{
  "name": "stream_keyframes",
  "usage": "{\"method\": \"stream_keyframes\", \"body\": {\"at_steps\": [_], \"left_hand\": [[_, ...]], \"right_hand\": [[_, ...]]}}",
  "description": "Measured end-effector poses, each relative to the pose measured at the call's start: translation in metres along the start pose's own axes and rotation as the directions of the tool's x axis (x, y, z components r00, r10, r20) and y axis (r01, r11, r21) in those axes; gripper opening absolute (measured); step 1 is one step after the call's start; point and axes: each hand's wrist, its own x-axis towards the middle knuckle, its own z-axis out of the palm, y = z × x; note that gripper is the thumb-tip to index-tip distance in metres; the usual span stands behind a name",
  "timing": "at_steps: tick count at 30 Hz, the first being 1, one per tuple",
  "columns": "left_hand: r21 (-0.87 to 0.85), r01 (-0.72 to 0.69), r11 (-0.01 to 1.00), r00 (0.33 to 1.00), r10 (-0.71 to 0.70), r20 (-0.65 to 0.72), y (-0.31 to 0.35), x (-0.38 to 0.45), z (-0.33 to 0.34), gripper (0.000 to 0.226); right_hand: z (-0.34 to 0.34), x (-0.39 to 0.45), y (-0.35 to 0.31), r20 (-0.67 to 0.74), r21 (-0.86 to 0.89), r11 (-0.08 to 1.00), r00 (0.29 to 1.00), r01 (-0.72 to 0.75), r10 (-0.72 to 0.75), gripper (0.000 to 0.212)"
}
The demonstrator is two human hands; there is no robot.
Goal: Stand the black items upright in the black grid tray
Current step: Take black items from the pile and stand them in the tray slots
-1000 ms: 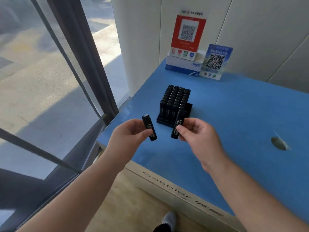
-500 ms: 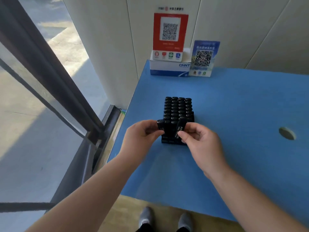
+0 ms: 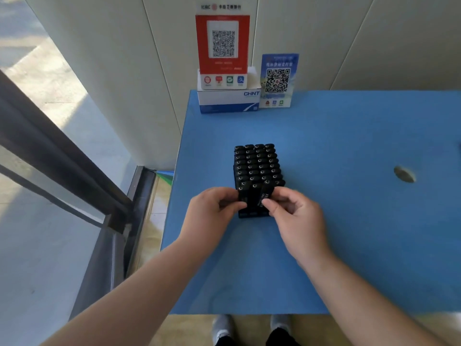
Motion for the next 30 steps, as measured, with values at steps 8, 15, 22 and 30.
{"method": "stream_keyframes", "body": {"at_steps": [8, 15, 22, 30], "left_hand": [[0.056, -0.078, 0.995, 0.997, 0.078, 0.000, -0.008, 0.002, 0.002, 0.009], [0.056, -0.080, 0.995, 0.997, 0.079, 0.011, -0.014, 0.002, 0.006, 0.008], [0.029, -0.057, 0.998, 0.998, 0.057, 0.021, -0.013, 0.000, 0.003, 0.012], [0.039, -0.077, 0.996, 0.996, 0.075, 0.043, -0.015, 0.002, 0.002, 0.007]], "right_hand": [[0.005, -0.003, 0.004, -0.028, -0.039, 0.998, 0.998, 0.050, -0.051, 0.032], [0.015, -0.003, 0.014, -0.035, -0.130, 0.987, 0.994, 0.097, -0.103, 0.019], [0.015, -0.002, 0.014, -0.024, -0.255, 0.951, 0.982, 0.176, -0.189, 0.017], [0.012, -0.001, 0.015, 0.032, -0.447, 0.843, 0.948, 0.298, -0.318, 0.013]]}}
